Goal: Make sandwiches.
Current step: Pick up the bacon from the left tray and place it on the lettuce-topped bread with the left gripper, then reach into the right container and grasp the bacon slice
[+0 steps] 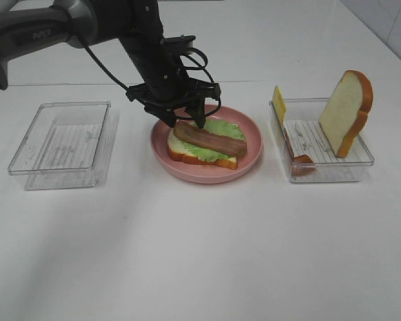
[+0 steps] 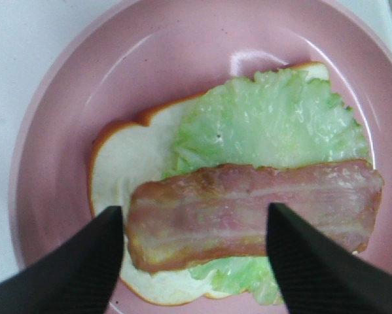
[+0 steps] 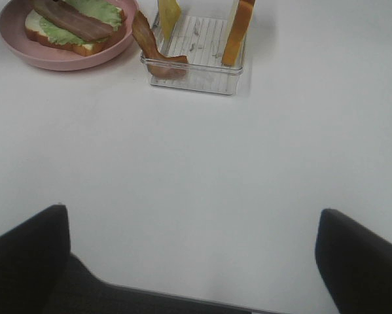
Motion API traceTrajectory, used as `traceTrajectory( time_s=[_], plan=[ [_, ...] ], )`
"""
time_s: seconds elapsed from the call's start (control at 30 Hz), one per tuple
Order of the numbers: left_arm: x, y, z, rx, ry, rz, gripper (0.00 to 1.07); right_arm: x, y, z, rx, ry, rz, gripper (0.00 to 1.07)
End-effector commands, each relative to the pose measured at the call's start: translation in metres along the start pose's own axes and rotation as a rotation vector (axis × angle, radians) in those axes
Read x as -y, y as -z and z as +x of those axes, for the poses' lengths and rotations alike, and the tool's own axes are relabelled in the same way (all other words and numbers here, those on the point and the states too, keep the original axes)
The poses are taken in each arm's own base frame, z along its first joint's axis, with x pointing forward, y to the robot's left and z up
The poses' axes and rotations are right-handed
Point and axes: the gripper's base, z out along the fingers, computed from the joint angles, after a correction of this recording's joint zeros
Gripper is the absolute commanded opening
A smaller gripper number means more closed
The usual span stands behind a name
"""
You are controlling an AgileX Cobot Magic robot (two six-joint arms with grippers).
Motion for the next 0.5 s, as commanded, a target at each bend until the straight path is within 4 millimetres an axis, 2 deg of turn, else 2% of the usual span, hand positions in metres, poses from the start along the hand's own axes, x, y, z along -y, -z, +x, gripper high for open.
traceTrajectory(
  time_s=[0.03, 0.07, 0.13, 0.5],
  plan=[
    [0.001, 0.011, -0.004, 0.003, -0.005, -0.011, 0.91, -0.001, 0.005, 0.003, 0.038, 0.0, 0.0, 0.99],
    [0.003, 0.016, -0.006, 0.004, -0.011, -0.012, 0.98, -0.001, 0.005, 0.003, 0.038, 0.0, 0.0, 0.99],
    [0.003, 0.02, -0.008, 0.006, -0.019, -0.016, 1.0, -0.001, 0.005, 0.003, 0.038, 0.0, 0.0, 0.99],
    [0.01, 0.064, -0.018, 0.006, -0.055, -0.073, 1.0, -0.001, 0.005, 0.003, 0.038, 0.0, 0.0, 0.99]
  ],
)
